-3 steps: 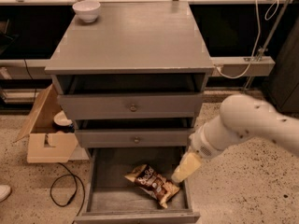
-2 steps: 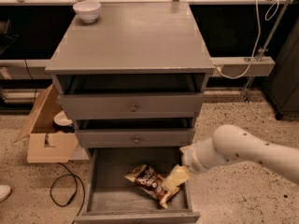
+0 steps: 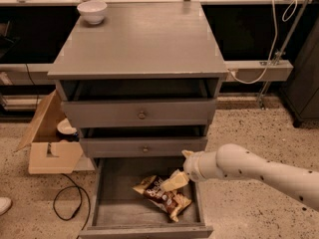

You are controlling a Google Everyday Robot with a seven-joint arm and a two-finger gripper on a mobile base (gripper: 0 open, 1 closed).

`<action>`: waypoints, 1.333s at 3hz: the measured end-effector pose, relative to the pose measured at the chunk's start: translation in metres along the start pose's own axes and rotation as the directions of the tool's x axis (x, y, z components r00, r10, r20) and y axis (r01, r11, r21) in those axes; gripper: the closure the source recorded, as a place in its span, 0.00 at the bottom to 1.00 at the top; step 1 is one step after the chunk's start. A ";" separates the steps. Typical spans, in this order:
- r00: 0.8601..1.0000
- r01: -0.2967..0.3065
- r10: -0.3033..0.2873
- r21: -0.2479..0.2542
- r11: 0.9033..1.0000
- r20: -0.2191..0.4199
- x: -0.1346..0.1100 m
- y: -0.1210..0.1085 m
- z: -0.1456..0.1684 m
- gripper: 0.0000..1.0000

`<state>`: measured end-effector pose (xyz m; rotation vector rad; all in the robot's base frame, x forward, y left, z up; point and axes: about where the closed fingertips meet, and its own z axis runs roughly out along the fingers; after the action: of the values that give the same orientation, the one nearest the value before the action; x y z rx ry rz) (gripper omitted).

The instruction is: Pick brown chip bag from bottom drawer and place on counter

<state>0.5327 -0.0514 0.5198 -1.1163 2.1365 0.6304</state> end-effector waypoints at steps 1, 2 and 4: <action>1.000 0.004 -0.004 0.002 1.000 -0.012 0.002 -0.001 0.002 0.00; 0.998 0.010 -0.009 0.017 1.000 -0.054 0.019 -0.013 0.031 0.00; 0.984 -0.006 0.024 0.104 0.995 -0.175 0.106 -0.061 0.144 0.00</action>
Offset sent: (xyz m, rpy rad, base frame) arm 0.0284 0.0040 -0.0777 -0.1146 0.0228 -0.0070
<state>0.5835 -0.0450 0.3383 -1.1365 2.3010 0.4362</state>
